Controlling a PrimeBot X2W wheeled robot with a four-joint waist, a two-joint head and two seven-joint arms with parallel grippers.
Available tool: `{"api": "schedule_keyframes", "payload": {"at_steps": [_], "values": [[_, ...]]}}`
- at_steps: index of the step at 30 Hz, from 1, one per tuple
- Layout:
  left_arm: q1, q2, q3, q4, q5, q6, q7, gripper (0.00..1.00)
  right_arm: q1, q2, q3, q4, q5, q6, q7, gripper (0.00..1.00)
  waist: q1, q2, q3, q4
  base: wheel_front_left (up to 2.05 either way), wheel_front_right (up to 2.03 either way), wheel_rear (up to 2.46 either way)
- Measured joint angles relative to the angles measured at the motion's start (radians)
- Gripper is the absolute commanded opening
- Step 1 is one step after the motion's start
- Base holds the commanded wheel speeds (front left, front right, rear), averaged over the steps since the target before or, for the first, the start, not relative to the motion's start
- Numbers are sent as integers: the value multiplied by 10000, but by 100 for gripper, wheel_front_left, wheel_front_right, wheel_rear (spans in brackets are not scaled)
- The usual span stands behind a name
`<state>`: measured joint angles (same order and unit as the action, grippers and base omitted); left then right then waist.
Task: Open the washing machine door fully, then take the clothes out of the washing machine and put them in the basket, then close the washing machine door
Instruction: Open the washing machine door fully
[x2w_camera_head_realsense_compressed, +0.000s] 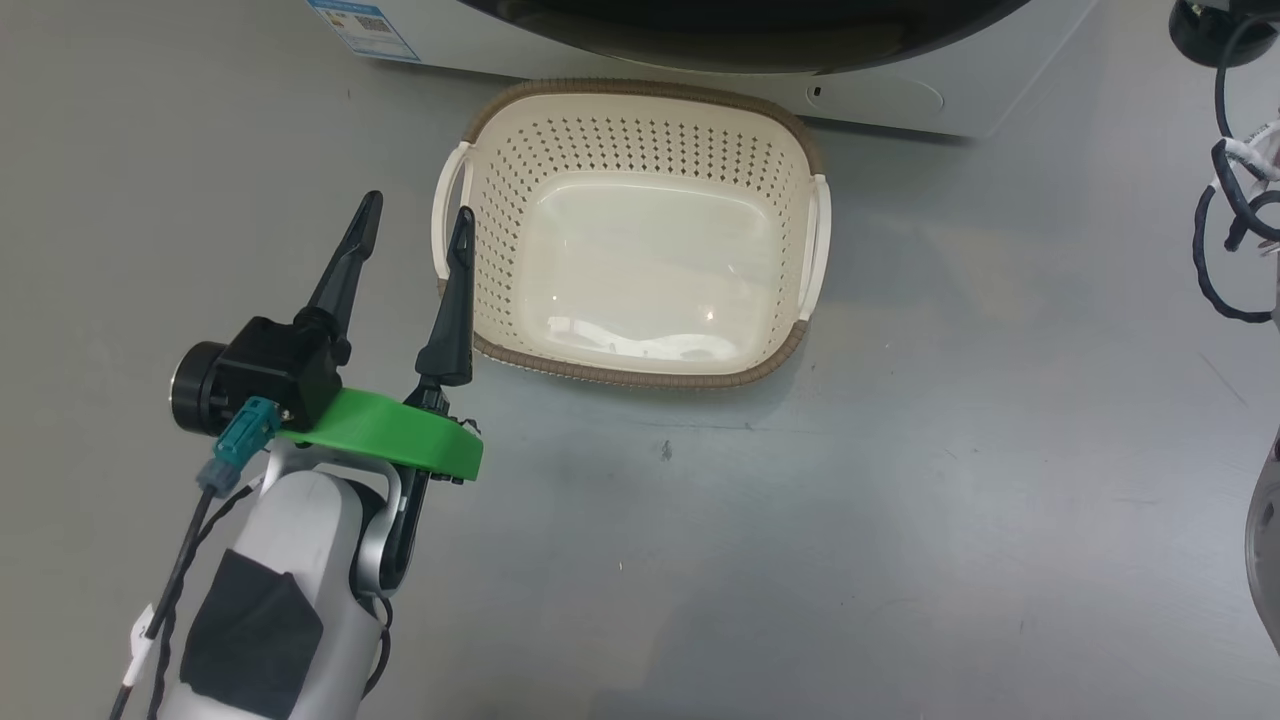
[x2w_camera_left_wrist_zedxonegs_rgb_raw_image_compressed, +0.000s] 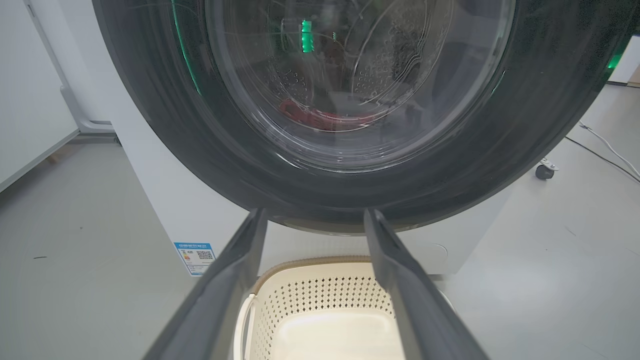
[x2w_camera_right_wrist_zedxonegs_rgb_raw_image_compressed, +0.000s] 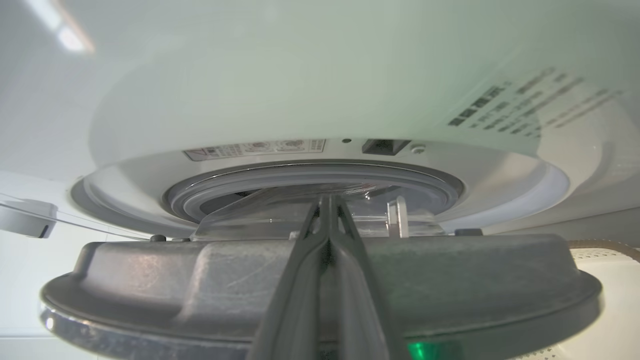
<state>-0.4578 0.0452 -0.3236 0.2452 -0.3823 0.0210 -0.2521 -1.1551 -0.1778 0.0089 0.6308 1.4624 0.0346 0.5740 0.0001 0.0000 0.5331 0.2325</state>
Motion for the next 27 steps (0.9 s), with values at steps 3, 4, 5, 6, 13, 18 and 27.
{"api": "schedule_keyframes", "payload": {"at_steps": [3,4,5,6,13,18,27], "values": [[3,0,21,31,29,2,0,100,121,31,13,121,150,142,238,0,0,0,-111,-41,0,0,0],[7,-6,46,33,31,2,0,100,174,42,27,153,167,174,322,0,0,0,-153,-56,0,0,0],[9,-6,56,42,31,2,0,100,211,59,42,192,182,194,376,0,0,0,-194,-71,0,0,0],[12,-6,54,52,40,2,0,100,250,86,59,222,222,215,449,0,0,0,-237,-87,0,0,0],[39,-10,77,123,48,2,0,100,632,257,150,443,416,439,853,0,0,0,-553,-186,0,0,0],[119,-12,63,240,58,2,0,100,941,299,174,514,541,570,1034,0,0,0,-769,-219,0,0,0],[595,-15,100,504,59,2,0,100,1812,493,221,746,779,700,1313,0,0,0,-1400,-261,0,0,0]]}}
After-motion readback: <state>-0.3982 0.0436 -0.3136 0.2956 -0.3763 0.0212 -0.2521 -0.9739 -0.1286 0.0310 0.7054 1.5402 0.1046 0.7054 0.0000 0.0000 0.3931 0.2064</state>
